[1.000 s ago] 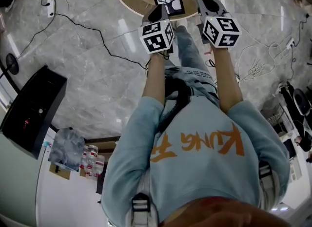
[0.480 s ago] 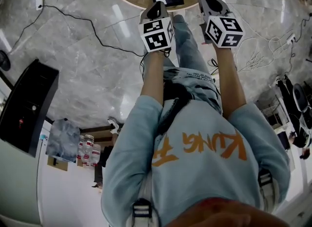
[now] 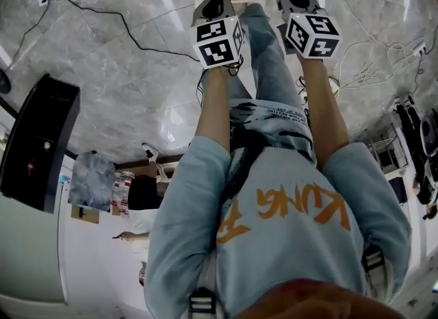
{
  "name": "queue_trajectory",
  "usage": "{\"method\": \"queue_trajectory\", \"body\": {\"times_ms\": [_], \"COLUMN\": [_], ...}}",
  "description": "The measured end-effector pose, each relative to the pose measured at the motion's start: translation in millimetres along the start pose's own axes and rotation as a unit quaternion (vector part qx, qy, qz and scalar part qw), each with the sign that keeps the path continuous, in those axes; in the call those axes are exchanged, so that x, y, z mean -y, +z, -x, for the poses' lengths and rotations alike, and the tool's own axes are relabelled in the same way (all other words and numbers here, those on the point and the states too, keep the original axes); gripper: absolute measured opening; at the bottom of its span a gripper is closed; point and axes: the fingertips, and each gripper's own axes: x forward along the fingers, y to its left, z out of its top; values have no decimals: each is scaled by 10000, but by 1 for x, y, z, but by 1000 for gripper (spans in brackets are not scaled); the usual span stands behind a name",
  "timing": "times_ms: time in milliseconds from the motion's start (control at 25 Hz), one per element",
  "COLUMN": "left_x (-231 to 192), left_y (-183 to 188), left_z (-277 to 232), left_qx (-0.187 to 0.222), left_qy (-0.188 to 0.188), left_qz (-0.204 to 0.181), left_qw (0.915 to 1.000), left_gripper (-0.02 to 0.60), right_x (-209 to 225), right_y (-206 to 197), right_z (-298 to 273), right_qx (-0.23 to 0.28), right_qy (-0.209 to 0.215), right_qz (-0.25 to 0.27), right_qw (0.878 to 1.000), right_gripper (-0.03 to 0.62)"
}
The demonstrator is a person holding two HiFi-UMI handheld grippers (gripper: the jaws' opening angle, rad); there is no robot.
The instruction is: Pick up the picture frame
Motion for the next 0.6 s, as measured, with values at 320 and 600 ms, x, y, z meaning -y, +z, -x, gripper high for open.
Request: {"method": "queue_trajectory", "body": {"times_ms": [320,600], "left_x": [-15,-27], "left_y": [-30,-41], "left_z": [-35,-67], "left_qx": [-403,-331], "left_qy": [-67,279], "left_qz": [-46,-199], "left_qw": [9992,9989], "left_gripper": [20,20], "right_x": [17,37], "right_y": [-39,-68], "right_z": [-36,-61], "right_qx": [-172,-317], "right_qy": [25,60], "right_qz": [-162,-149], "right_qw": [9997,9994], "right_gripper": [-3,-2]}}
